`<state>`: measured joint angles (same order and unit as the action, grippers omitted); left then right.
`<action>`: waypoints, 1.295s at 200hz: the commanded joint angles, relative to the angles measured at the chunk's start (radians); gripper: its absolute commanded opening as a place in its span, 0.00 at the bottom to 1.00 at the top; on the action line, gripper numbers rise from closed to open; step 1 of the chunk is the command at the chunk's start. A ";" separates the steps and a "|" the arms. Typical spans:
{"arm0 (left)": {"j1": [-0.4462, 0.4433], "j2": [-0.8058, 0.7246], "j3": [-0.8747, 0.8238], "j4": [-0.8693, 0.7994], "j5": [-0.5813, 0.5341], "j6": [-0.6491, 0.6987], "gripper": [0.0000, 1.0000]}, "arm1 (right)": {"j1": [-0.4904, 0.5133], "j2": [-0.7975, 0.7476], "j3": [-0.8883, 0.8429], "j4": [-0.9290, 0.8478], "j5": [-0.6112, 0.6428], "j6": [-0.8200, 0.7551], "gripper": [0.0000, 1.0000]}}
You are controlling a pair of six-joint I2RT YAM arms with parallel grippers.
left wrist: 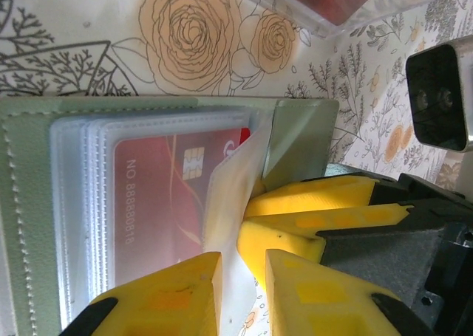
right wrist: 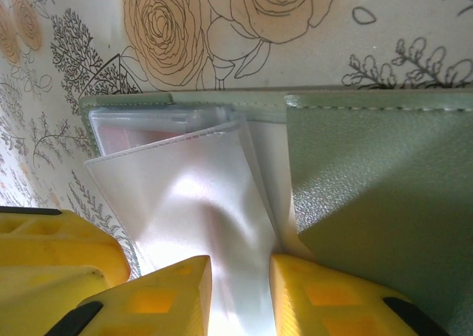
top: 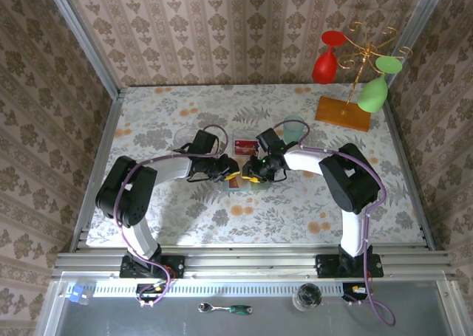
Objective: Take the credit cards out of the card holder
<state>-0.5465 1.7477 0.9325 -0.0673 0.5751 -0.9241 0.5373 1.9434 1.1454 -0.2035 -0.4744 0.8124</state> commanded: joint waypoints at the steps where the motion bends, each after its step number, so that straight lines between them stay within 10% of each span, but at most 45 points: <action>1: -0.006 0.007 0.023 -0.052 -0.024 0.001 0.23 | -0.008 -0.028 -0.024 0.007 -0.004 0.008 0.28; 259: -0.059 0.042 0.097 0.007 0.015 -0.044 0.21 | -0.081 -0.189 -0.062 -0.039 0.007 -0.028 0.29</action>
<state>-0.5880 1.7782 0.9833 -0.0555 0.5724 -0.9512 0.4778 1.7992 1.1114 -0.2012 -0.4786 0.8066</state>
